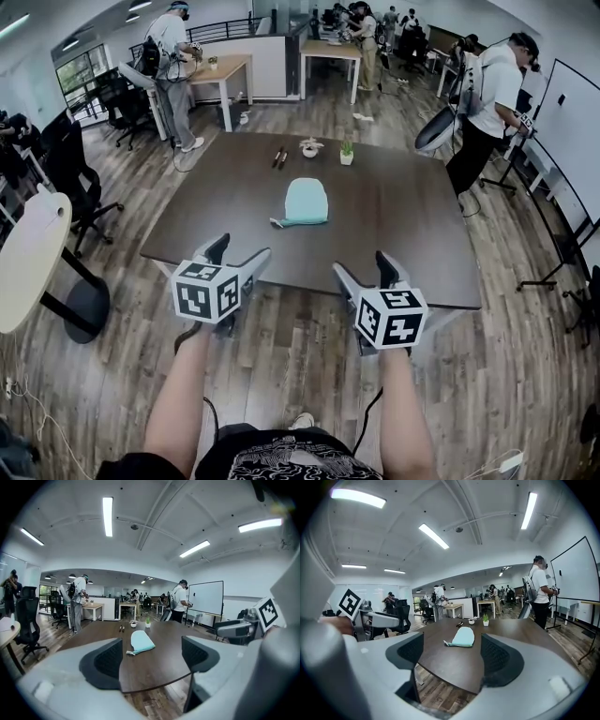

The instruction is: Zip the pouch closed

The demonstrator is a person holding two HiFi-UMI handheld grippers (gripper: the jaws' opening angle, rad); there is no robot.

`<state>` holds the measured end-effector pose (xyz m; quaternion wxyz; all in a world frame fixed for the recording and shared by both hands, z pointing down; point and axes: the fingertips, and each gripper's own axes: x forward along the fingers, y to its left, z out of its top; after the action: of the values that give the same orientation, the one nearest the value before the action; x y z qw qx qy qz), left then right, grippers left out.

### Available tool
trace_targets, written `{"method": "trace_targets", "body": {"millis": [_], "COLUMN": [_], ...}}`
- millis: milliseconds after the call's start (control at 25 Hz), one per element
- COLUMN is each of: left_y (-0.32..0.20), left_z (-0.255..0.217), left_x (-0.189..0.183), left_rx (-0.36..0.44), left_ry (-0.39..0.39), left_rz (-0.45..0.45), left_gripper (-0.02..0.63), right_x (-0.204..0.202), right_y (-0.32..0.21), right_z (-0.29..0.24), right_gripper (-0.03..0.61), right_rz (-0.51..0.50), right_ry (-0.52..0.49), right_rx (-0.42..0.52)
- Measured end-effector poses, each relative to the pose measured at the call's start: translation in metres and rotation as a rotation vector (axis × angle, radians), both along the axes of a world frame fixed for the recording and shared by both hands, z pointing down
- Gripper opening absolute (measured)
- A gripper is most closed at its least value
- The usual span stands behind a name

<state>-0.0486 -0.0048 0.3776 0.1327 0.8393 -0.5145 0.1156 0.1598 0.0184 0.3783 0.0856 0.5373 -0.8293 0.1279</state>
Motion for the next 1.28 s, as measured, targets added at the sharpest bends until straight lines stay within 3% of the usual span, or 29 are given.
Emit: {"method": "trace_targets", "body": {"millis": [560, 960, 1280], "left_y": [-0.033, -0.064, -0.138], "left_z": [0.005, 0.015, 0.018], "left_x": [0.012, -0.012, -0.043], "left_rx": [-0.011, -0.009, -0.014], "left_ry": [-0.025, -0.003, 0.002], "left_rz": [-0.034, -0.051, -0.007], "left_gripper": [0.397, 0.397, 0.397], "right_x": [0.022, 0.001, -0.033], "right_y": [-0.037, -0.072, -0.138], "right_z": [0.008, 0.015, 0.016], "right_gripper": [0.371, 0.371, 0.371], "right_rz": [0.005, -0.006, 0.026], "right_ry": [-0.016, -0.006, 0.001], "right_rx": [-0.018, -0.02, -0.02]}}
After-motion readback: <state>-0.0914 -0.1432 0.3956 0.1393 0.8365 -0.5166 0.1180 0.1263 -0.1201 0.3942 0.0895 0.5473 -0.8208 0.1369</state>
